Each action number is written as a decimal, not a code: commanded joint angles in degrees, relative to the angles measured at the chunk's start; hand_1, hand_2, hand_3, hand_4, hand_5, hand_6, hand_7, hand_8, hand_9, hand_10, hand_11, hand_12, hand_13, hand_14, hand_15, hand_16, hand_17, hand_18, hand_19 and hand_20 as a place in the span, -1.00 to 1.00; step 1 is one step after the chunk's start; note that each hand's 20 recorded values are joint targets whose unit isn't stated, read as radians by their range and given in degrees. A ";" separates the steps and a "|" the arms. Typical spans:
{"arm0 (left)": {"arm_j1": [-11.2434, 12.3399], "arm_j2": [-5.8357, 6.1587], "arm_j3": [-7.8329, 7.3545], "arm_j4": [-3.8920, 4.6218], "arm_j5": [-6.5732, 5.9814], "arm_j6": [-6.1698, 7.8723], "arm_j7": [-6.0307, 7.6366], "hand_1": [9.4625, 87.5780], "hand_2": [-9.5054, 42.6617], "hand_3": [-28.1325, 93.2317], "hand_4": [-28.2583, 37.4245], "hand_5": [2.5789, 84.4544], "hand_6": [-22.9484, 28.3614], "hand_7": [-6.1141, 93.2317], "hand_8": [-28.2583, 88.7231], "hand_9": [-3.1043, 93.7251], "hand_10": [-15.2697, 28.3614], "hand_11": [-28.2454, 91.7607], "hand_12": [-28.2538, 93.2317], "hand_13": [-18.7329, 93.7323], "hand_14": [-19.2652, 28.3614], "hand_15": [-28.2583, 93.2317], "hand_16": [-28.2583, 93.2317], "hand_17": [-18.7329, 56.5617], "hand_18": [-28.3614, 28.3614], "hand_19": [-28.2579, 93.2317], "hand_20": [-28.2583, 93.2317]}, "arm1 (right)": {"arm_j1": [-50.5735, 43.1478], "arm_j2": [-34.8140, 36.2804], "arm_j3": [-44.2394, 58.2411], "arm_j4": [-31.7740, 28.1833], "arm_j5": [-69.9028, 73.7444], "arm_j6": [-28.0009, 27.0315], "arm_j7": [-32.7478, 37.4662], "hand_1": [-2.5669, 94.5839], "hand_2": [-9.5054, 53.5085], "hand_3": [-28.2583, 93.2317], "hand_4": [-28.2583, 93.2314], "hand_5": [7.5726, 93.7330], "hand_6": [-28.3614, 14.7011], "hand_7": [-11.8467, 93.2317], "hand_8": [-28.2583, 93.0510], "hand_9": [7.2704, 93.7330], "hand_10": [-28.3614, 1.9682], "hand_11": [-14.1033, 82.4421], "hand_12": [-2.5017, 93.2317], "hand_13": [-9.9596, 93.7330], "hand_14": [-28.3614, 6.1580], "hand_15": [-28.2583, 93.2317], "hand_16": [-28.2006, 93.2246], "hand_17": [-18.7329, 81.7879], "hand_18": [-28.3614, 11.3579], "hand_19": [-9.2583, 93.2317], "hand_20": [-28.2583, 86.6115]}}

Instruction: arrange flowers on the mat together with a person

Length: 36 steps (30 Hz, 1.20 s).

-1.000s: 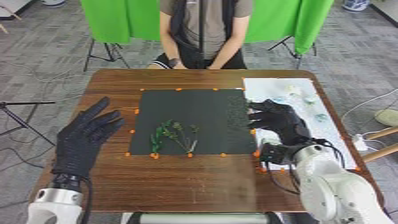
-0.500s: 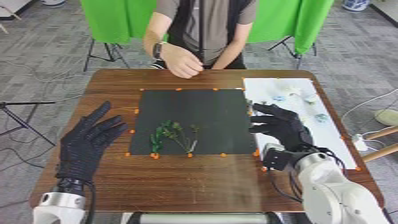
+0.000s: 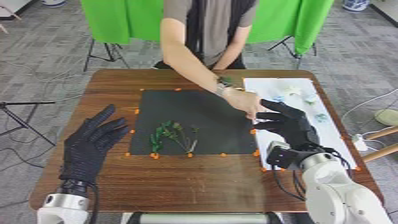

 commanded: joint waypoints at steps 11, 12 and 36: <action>-0.35 -1.20 1.08 0.38 -0.31 0.63 -0.47 -0.75 -0.31 0.72 -1.00 -0.13 0.25 -0.69 -0.65 -0.13 0.74 -0.11 -0.34 -0.16 1.00 0.30 -0.70 -0.68 0.92 0.52 -0.57 | 0.01 -0.52 0.03 -0.06 -0.62 -0.81 -0.48 -0.56 -0.62 0.87 -1.00 0.09 0.20 -0.53 -0.75 0.17 -0.37 -0.41 -0.70 0.12 -0.64 0.15 -0.38 -0.49 -0.59 0.20 -0.22; -0.36 -1.08 1.15 0.38 -0.31 0.70 -0.35 -0.74 -0.31 0.72 -1.00 -0.13 0.25 -0.69 -0.65 -0.13 0.74 -0.11 -0.34 -0.15 1.00 0.30 -0.70 -0.68 0.92 0.52 -0.57 | -0.05 -0.53 0.09 -0.13 -0.59 -0.71 -0.54 -0.56 -0.62 0.87 -1.00 0.09 0.20 -0.53 -0.75 0.17 -0.37 -0.41 -0.70 0.12 -0.64 0.15 -0.38 -0.49 -0.59 0.20 -0.22; -1.23 -0.99 1.73 0.53 -0.30 1.07 -0.13 -0.73 -0.32 0.72 -1.00 -0.15 0.26 -0.68 -0.66 -0.14 0.75 -0.09 -0.35 -0.16 1.00 0.31 -0.70 -0.68 0.92 0.52 -0.56 | 0.18 -1.05 0.83 -0.33 -2.00 -2.12 -0.11 -0.56 -0.62 0.87 -1.00 0.10 0.19 -0.53 -0.75 0.18 -0.37 -0.41 -0.70 0.12 -0.64 0.16 -0.38 -0.50 -0.59 0.20 -0.21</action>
